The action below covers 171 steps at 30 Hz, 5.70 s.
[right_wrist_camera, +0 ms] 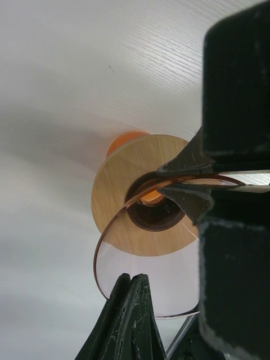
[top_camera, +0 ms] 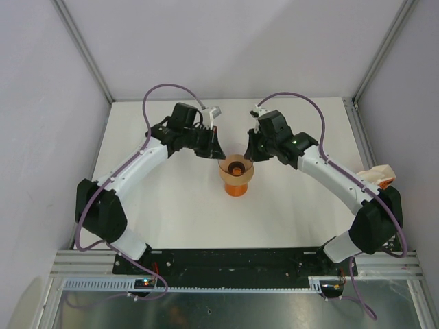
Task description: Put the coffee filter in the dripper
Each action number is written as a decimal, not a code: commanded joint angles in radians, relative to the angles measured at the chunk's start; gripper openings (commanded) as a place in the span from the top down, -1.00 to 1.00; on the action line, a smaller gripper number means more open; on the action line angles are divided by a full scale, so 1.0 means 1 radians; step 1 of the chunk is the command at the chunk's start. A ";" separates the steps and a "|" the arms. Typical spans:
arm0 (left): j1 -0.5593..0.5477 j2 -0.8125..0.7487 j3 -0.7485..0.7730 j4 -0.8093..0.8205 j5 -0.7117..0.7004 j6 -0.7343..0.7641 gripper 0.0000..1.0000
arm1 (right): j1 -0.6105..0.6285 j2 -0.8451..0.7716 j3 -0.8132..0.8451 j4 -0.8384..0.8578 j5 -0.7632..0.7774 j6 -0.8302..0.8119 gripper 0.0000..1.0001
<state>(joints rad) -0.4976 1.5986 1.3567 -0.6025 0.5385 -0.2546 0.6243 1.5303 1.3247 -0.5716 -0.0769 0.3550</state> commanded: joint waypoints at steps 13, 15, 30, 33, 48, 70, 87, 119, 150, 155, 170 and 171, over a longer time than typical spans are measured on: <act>-0.022 0.117 0.088 -0.156 -0.131 0.199 0.79 | 0.015 0.061 -0.087 -0.043 -0.058 -0.094 1.00; -0.022 0.116 0.120 -0.160 -0.131 0.188 0.73 | 0.015 0.061 -0.073 -0.047 -0.057 -0.092 1.00; -0.022 0.101 0.261 -0.176 -0.155 0.168 0.48 | 0.012 0.054 0.012 -0.071 -0.047 -0.080 0.84; -0.022 0.098 0.269 -0.179 -0.157 0.168 0.47 | 0.018 0.047 0.038 -0.078 -0.044 -0.079 0.77; -0.022 0.074 0.286 -0.191 -0.137 0.179 0.36 | 0.057 0.020 0.191 -0.118 0.003 -0.128 -0.09; -0.048 0.091 0.356 -0.203 -0.075 0.300 0.08 | 0.272 -0.200 0.084 -0.067 -0.319 -0.894 -0.18; -0.049 0.150 0.371 -0.202 -0.045 0.351 0.40 | 0.291 -0.068 0.034 -0.043 -0.137 -0.996 0.07; -0.056 0.186 0.434 -0.203 -0.030 0.320 0.46 | 0.189 -0.124 0.016 -0.130 -0.216 -1.130 -0.17; -0.059 0.159 0.452 -0.202 -0.059 0.330 0.16 | 0.220 -0.131 0.016 -0.111 -0.212 -1.073 -0.16; -0.057 0.141 0.480 -0.202 -0.078 0.338 -0.22 | 0.242 -0.237 0.016 -0.008 -0.127 -0.945 -0.48; 0.025 0.073 0.564 -0.203 -0.174 0.345 -0.85 | -0.047 -0.476 0.015 0.182 0.230 -0.339 -0.99; 0.036 0.062 0.558 -0.203 -0.183 0.350 -0.85 | -0.094 -0.478 0.016 0.166 0.252 -0.303 -0.99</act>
<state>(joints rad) -0.5095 1.7466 1.8801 -0.8242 0.3874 0.0795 0.6502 1.0698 1.3300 -0.4091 0.0738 -0.1432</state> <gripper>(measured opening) 0.920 0.992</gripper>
